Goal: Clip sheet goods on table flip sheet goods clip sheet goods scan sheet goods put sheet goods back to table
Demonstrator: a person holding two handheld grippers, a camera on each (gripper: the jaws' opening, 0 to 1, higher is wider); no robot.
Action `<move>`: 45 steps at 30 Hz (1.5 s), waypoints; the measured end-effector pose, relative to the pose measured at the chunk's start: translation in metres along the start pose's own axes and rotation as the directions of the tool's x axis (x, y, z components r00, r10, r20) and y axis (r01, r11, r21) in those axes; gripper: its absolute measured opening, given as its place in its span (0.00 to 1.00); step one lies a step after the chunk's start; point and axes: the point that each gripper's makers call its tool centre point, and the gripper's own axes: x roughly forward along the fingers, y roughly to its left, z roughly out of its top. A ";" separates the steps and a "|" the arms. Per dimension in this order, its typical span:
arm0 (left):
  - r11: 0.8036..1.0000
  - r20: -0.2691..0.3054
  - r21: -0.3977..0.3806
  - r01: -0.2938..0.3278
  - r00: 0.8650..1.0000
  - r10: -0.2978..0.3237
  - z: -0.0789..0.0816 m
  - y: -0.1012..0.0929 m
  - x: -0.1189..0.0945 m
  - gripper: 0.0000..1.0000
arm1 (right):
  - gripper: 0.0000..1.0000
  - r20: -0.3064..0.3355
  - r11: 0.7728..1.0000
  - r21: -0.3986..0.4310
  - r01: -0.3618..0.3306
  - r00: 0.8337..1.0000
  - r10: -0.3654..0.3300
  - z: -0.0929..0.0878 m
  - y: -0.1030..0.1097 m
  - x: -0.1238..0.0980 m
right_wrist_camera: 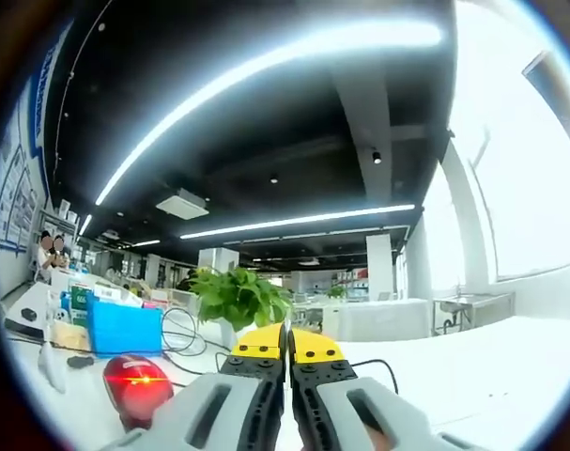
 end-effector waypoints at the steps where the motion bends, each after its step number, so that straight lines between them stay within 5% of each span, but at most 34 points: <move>1: 1.000 0.000 0.000 0.000 1.000 0.000 0.000 0.000 0.000 0.38 | 0.00 0.002 1.000 -0.002 -0.003 1.000 0.003 0.000 0.002 0.000; 10: 1.000 -0.001 0.003 0.001 1.000 -0.001 0.000 -0.002 0.000 0.38 | 0.00 0.007 0.999 -0.031 -0.035 0.999 0.035 0.002 0.015 -0.002; 23: 1.000 0.000 0.006 0.001 1.000 -0.001 0.000 -0.003 -0.001 0.38 | 0.00 -0.007 0.995 -0.037 -0.095 0.996 0.094 0.019 0.005 0.002; 29: 1.000 -0.001 0.008 0.002 1.000 -0.002 0.001 -0.003 0.000 0.38 | 0.00 -0.014 0.978 -0.148 -0.145 0.989 0.145 0.020 0.005 0.002; 45: 1.000 -0.009 0.018 0.001 1.000 -0.001 -0.001 -0.001 0.000 0.38 | 0.00 0.003 0.952 -0.216 -0.218 0.975 0.224 0.037 0.002 -0.013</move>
